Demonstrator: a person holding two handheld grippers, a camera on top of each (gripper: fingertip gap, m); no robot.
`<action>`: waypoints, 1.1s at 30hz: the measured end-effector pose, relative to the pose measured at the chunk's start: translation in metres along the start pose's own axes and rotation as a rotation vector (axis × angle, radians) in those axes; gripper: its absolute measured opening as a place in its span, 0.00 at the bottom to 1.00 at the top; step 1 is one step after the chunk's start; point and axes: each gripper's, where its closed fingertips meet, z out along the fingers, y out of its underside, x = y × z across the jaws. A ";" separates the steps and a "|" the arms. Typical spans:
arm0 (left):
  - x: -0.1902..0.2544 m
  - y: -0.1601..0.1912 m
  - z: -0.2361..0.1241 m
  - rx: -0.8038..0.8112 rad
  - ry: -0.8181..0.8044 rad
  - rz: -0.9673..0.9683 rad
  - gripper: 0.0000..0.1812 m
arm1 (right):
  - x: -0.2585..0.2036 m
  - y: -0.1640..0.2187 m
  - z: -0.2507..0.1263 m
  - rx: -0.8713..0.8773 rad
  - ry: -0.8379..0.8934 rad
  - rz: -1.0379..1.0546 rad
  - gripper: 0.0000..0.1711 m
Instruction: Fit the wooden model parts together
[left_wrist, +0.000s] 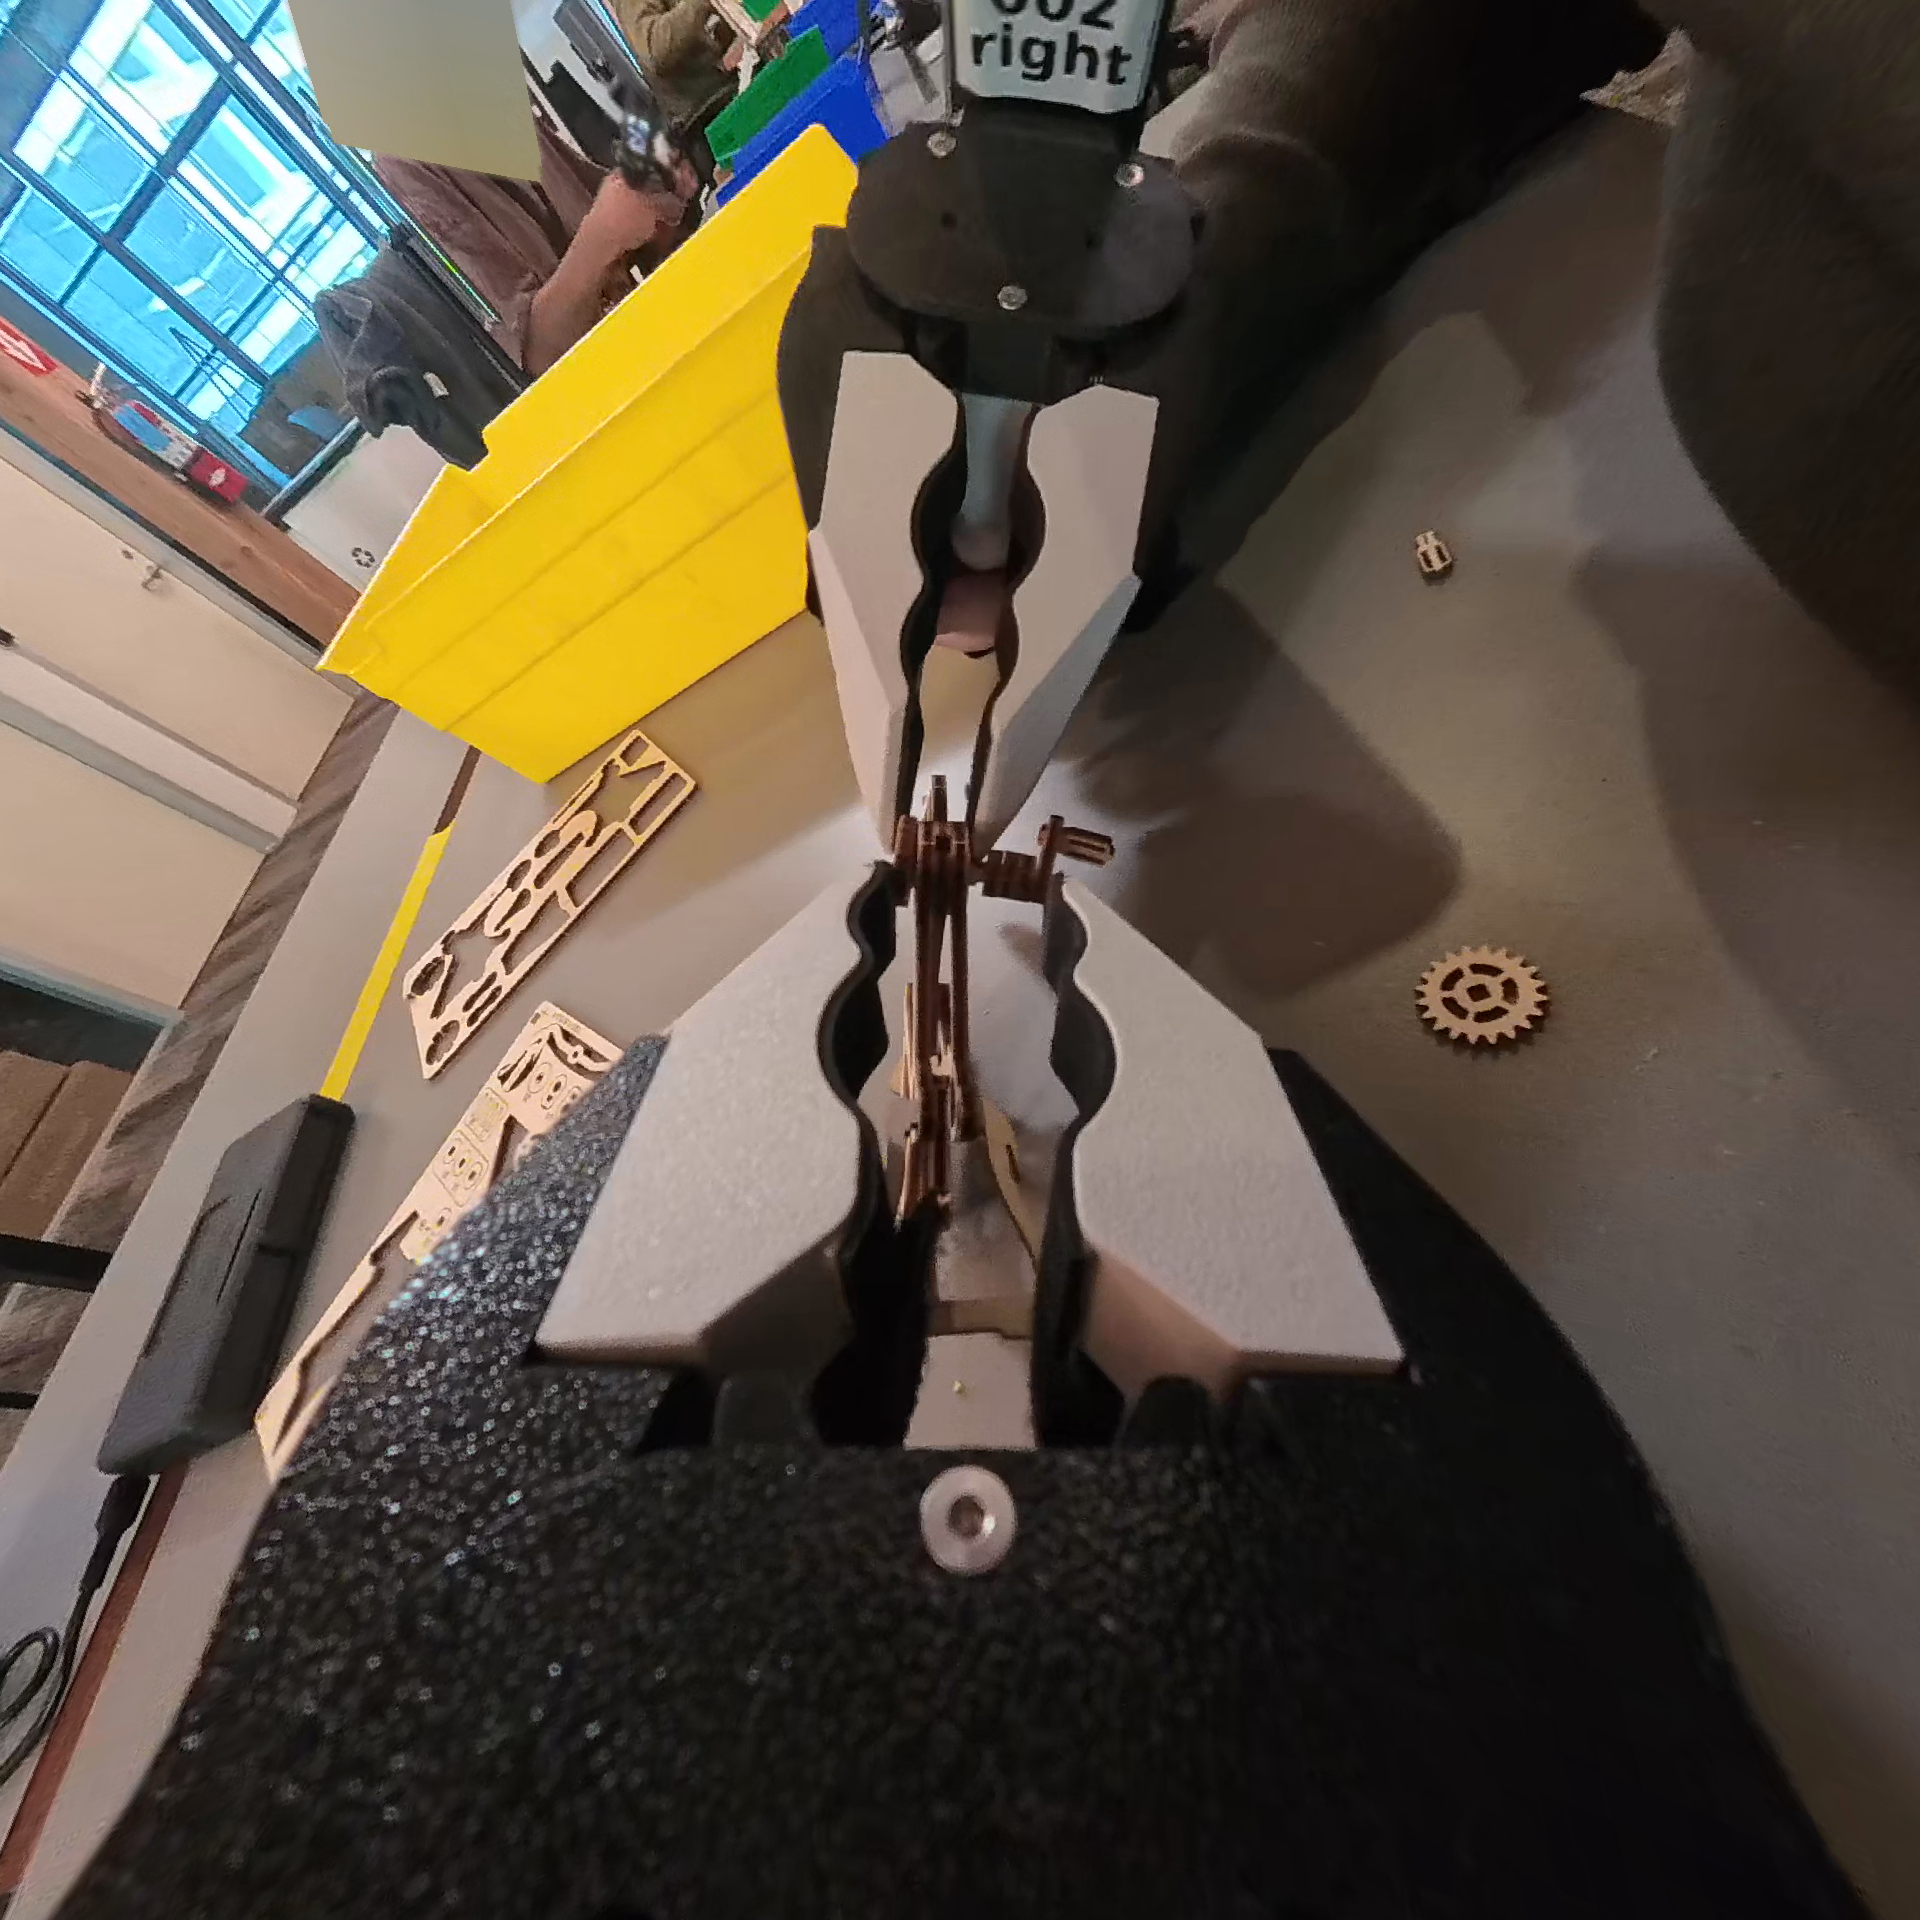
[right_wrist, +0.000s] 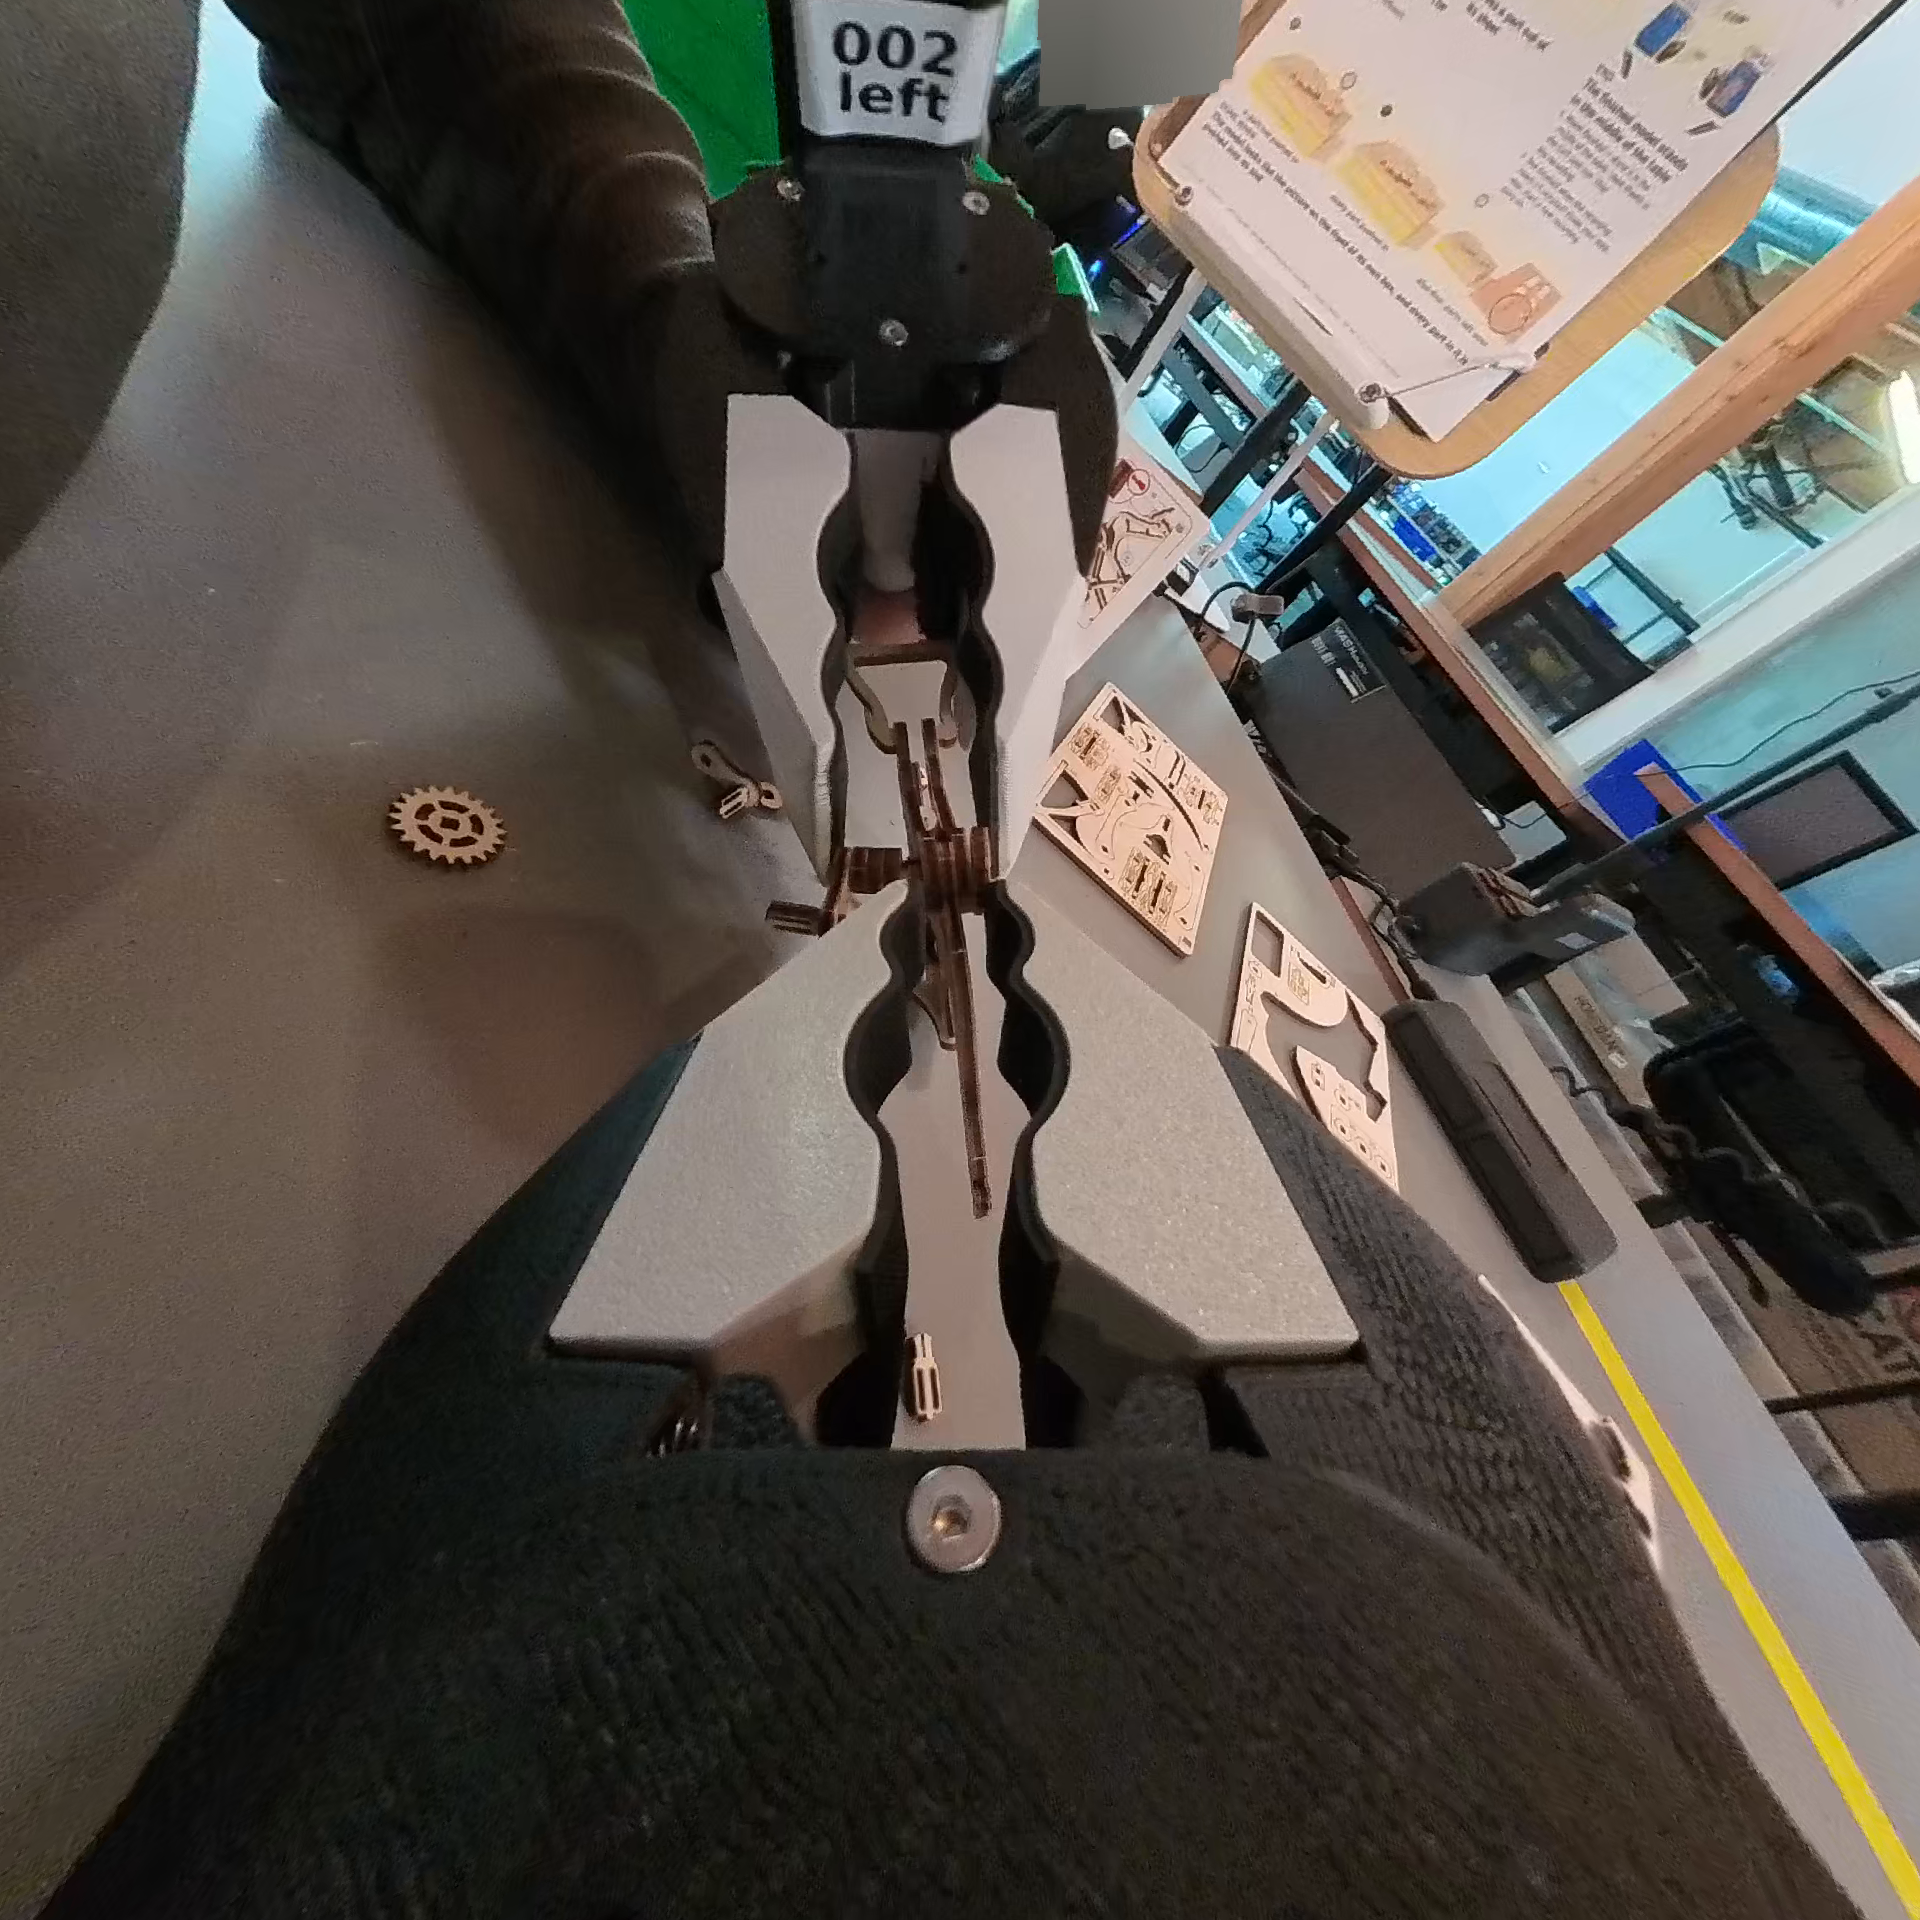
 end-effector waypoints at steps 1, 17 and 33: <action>0.000 0.000 0.000 0.000 0.002 -0.009 0.14 | 0.000 0.000 0.000 -0.001 0.001 -0.005 0.05; -0.007 0.000 -0.002 0.027 -0.019 -0.025 0.14 | -0.008 -0.005 -0.001 0.029 -0.073 0.002 0.25; -0.026 0.009 0.001 -0.078 -0.081 -0.120 0.15 | 0.011 0.006 0.006 -0.151 -0.005 0.095 0.21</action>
